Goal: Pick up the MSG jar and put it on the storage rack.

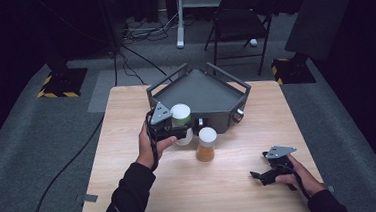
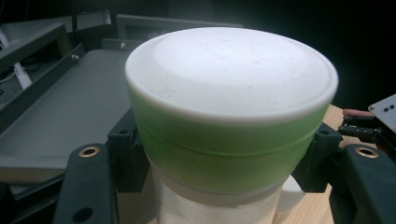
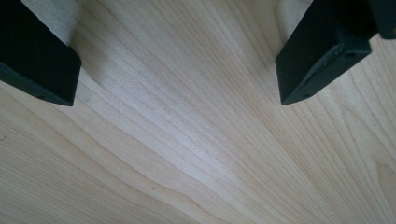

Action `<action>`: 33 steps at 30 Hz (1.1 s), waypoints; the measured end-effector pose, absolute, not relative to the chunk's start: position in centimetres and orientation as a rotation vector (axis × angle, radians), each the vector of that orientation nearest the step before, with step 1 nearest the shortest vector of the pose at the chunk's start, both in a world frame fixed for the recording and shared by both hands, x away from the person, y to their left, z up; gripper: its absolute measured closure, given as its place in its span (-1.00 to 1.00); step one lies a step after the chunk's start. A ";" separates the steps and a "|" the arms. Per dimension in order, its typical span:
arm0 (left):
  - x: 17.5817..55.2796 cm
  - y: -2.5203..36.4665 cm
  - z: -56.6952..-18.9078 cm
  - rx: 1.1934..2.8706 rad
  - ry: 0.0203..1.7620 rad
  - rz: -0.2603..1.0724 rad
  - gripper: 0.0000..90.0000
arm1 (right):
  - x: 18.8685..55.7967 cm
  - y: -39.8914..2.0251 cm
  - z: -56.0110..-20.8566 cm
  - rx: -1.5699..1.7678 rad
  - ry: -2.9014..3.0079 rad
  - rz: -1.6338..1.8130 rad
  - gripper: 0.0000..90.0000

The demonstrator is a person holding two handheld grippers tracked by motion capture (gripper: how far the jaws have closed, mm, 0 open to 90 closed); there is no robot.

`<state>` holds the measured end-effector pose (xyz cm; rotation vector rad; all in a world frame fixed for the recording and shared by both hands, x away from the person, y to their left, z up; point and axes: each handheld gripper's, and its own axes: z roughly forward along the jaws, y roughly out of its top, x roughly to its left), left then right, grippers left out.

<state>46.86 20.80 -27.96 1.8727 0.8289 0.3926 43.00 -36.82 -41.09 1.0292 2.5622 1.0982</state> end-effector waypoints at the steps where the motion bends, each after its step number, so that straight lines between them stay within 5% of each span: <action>1: 46.9 20.7 -27.8 1.874 0.826 0.397 -0.24 | 43.0 -36.8 -41.1 1.029 2.562 1.098 -1.00; 33: 50.9 18.8 -24.6 1.836 0.796 0.455 -0.24 | 43.0 -36.8 -41.1 1.029 2.562 1.099 -1.00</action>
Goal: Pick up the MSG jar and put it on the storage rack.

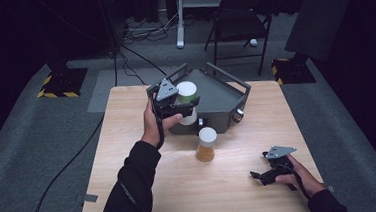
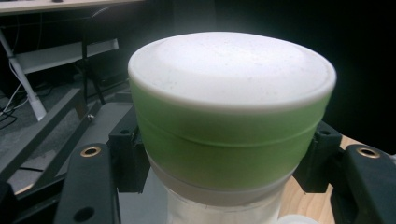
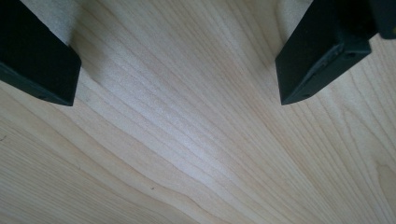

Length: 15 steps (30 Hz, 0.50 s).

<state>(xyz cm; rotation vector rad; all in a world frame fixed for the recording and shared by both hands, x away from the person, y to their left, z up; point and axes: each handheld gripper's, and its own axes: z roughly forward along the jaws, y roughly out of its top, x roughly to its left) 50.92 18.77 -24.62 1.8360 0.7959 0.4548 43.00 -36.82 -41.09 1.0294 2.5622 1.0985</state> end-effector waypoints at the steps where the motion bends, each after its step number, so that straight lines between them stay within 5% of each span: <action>1: 51.1 18.7 -24.5 1.836 0.796 0.455 -0.24 | 43.0 -36.8 -41.1 1.030 2.562 1.098 -1.00; 15: 54.6 17.4 -24.1 1.855 0.835 0.498 -0.24 | 43.0 -36.8 -41.1 1.030 2.562 1.099 -1.00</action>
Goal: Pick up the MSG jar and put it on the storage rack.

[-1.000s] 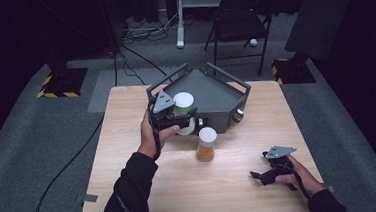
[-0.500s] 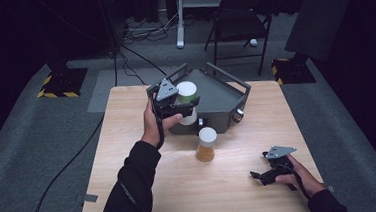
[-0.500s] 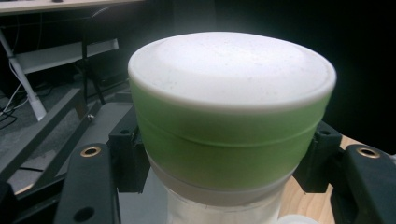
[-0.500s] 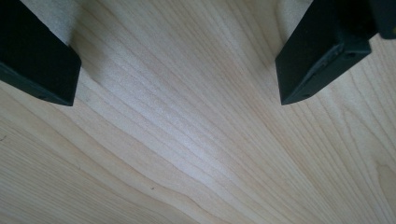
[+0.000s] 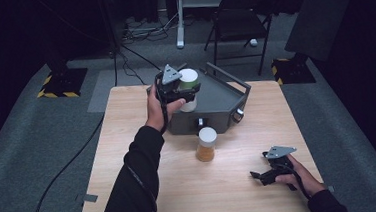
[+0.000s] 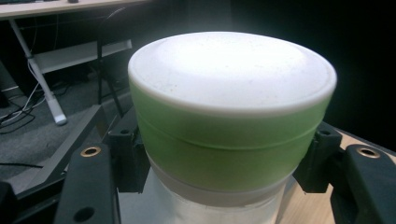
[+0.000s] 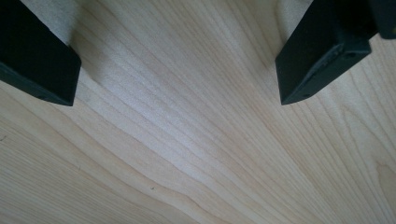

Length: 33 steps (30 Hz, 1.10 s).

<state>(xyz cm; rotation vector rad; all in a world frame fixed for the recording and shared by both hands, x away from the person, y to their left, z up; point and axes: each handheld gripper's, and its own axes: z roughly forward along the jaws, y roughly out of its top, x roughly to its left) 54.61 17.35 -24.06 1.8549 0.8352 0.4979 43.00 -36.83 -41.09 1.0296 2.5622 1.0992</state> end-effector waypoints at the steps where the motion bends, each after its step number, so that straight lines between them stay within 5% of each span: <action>1: 54.8 17.3 -24.2 1.851 0.837 0.500 -0.24 | 43.0 -36.8 -41.1 1.030 2.562 1.099 -1.00; 33: 56.6 16.0 -26.6 1.889 0.859 0.522 -0.24 | 43.0 -36.8 -41.1 1.028 2.562 1.099 -1.00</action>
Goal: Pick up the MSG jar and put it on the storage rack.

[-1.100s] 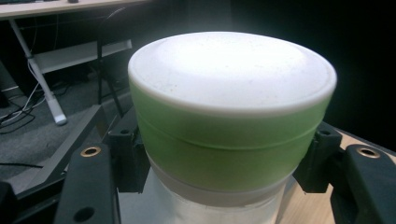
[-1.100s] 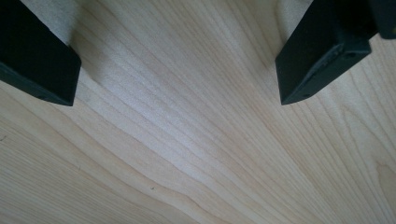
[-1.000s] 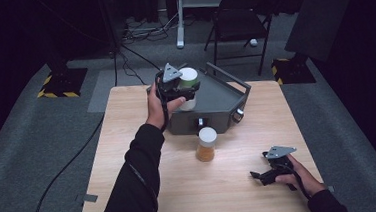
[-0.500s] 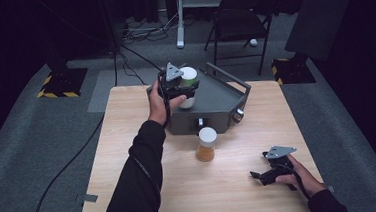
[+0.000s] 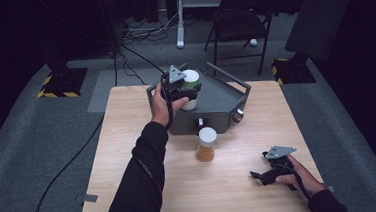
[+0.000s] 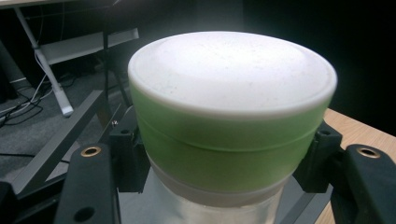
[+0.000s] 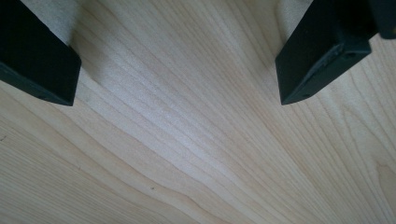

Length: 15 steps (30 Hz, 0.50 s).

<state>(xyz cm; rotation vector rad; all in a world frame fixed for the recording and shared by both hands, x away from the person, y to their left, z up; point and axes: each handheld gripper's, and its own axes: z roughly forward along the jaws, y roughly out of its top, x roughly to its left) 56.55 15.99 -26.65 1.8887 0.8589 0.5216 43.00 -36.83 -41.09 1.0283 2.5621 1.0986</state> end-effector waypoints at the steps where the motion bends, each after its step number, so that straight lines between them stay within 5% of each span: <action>1: 56.5 15.9 -26.7 1.893 0.854 0.524 -0.24 | 43.0 -36.8 -41.1 1.029 2.562 1.099 -1.00; 15: 57.0 15.9 -27.5 1.900 0.877 0.505 -0.24 | 43.0 -36.9 -41.1 1.024 2.564 1.100 -1.00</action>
